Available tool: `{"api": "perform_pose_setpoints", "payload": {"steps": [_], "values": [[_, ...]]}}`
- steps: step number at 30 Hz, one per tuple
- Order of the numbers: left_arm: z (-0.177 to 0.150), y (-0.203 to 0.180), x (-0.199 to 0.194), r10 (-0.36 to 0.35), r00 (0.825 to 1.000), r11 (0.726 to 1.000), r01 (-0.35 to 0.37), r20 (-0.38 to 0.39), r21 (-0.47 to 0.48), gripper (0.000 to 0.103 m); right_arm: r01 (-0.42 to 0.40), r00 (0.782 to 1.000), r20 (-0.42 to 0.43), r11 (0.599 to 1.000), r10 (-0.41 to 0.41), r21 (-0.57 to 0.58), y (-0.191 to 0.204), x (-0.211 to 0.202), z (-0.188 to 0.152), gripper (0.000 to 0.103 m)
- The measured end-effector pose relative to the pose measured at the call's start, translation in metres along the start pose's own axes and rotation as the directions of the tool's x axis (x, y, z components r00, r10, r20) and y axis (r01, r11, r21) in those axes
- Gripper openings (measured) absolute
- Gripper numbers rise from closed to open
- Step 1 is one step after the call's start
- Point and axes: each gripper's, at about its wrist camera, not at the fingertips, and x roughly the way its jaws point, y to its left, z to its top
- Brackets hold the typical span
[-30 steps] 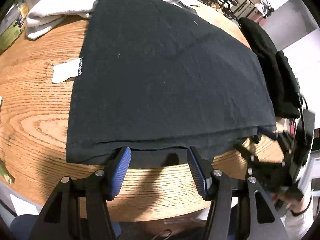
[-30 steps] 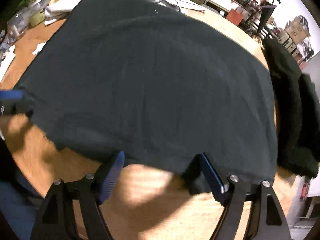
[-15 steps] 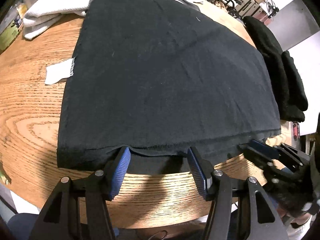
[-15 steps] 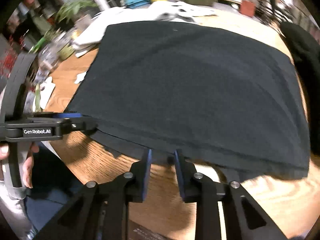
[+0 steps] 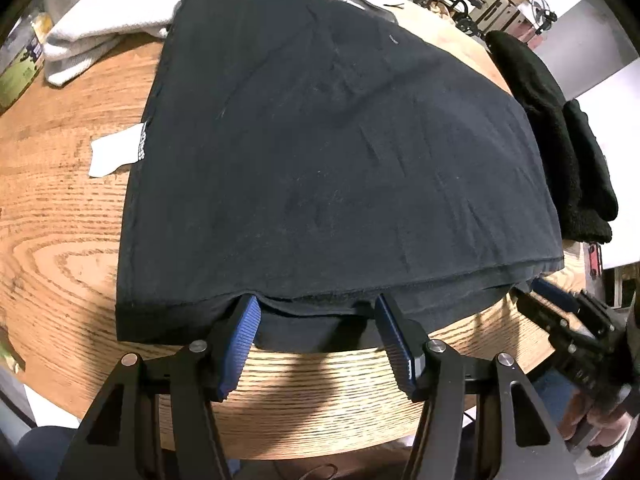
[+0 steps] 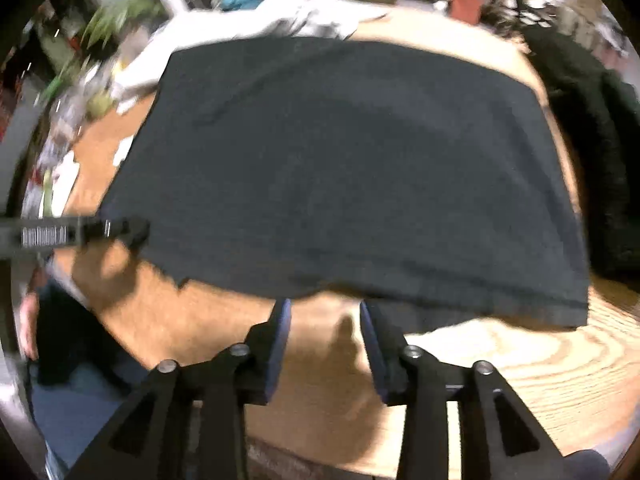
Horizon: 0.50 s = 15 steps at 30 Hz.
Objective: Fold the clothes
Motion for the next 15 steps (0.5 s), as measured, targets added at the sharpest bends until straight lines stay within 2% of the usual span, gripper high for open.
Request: {"api": "perform_pose_setpoints", "payload": {"steps": [2, 4, 5, 6, 7, 8, 13, 14, 15], "values": [[-0.001, 0.006, -0.005, 0.001, 1.0, 1.0, -0.001, -0.001, 0.002, 0.063, -0.002, 1.0, -0.025, 0.999, 0.003, 0.034, 0.001, 0.006, 0.004, 0.065], [-0.002, 0.007, 0.0, 0.002, 1.0, 1.0, -0.002, -0.003, 0.004, 0.063, -0.02, 0.997, -0.071, 0.997, 0.025, 0.069, -0.001, 0.017, 0.01, 0.054], [-0.005, 0.012, 0.011, 0.001, 1.0, 1.0, -0.001, -0.004, 0.005, 0.063, -0.046, 0.996, -0.076, 0.994, 0.053, 0.096, -0.005, 0.02, 0.01, 0.038], [-0.006, 0.012, 0.013, 0.001, 1.0, 1.0, -0.001, -0.005, 0.004, 0.063, -0.071, 0.993, -0.081, 0.99, 0.081, 0.123, -0.01, 0.023, 0.01, 0.027], [-0.009, 0.01, 0.017, 0.002, 1.0, 1.0, -0.002, -0.005, 0.005, 0.063, -0.078, 0.994, -0.067, 0.989, 0.087, 0.129, -0.012, 0.02, 0.011, 0.021], [-0.012, 0.009, 0.022, 0.003, 1.0, 1.0, -0.003, -0.005, 0.006, 0.063, -0.079, 0.995, -0.047, 0.988, 0.086, 0.129, -0.015, 0.015, 0.011, 0.002], [-0.012, 0.008, 0.038, -0.001, 1.0, 1.0, 0.001, 0.0, 0.012, 0.063, -0.091, 0.996, 0.033, 0.986, 0.088, 0.137, -0.023, -0.011, 0.012, 0.003], [-0.012, 0.007, 0.039, -0.002, 1.0, 1.0, 0.001, 0.003, 0.014, 0.063, -0.084, 0.996, 0.056, 0.985, 0.076, 0.151, -0.026, -0.019, 0.013, 0.009], [-0.012, 0.007, 0.039, -0.002, 1.0, 1.0, 0.002, 0.006, 0.015, 0.063, -0.074, 0.995, 0.084, 0.984, 0.061, 0.164, -0.031, -0.027, 0.014, 0.041]]}}
